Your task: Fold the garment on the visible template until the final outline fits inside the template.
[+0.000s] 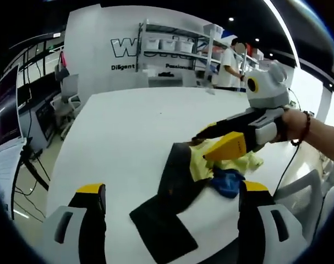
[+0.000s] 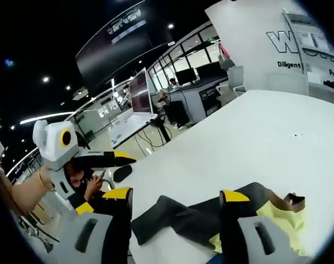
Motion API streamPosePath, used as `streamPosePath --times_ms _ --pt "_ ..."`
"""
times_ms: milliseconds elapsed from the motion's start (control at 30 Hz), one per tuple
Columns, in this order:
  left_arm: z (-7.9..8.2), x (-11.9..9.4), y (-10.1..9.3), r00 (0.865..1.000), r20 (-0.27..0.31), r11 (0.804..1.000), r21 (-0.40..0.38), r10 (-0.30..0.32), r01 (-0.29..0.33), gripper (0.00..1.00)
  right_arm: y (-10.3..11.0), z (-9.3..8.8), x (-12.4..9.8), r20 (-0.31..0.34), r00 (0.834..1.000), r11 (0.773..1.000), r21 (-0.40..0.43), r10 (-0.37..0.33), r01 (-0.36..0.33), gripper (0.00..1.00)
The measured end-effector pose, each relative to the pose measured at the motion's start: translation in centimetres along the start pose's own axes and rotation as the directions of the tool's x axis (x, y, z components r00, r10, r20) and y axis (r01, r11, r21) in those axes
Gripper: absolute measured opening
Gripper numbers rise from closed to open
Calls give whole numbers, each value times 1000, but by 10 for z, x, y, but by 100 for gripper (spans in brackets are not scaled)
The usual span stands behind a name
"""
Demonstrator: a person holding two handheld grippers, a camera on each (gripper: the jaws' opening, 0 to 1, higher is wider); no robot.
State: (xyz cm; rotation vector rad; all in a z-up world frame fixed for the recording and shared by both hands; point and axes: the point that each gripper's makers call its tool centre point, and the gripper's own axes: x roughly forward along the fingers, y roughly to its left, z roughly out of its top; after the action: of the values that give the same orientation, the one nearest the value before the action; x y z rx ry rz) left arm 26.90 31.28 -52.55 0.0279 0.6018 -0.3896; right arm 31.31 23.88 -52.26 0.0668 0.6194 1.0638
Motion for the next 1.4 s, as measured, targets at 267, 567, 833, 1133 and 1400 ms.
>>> streamPosePath --times_ms 267,567,833,1133,1400 --pt "1 16 -3 999 -29 1000 -3 -14 14 99 -29 -1 -20 28 997 997 22 -72 72 81" --pt "4 33 -2 999 -51 1000 1 -7 7 99 -68 0 -44 47 985 986 31 -164 163 80" --pt "12 53 -1 998 -53 1000 -7 -20 20 97 -104 -6 -58 41 972 971 56 -233 231 77" --pt "11 83 5 997 -77 999 -23 -32 30 92 -144 -25 -64 9 961 958 86 -275 274 71" --pt "10 114 10 992 -106 997 -53 -65 60 86 -173 -39 -58 -15 951 948 77 -309 309 56"
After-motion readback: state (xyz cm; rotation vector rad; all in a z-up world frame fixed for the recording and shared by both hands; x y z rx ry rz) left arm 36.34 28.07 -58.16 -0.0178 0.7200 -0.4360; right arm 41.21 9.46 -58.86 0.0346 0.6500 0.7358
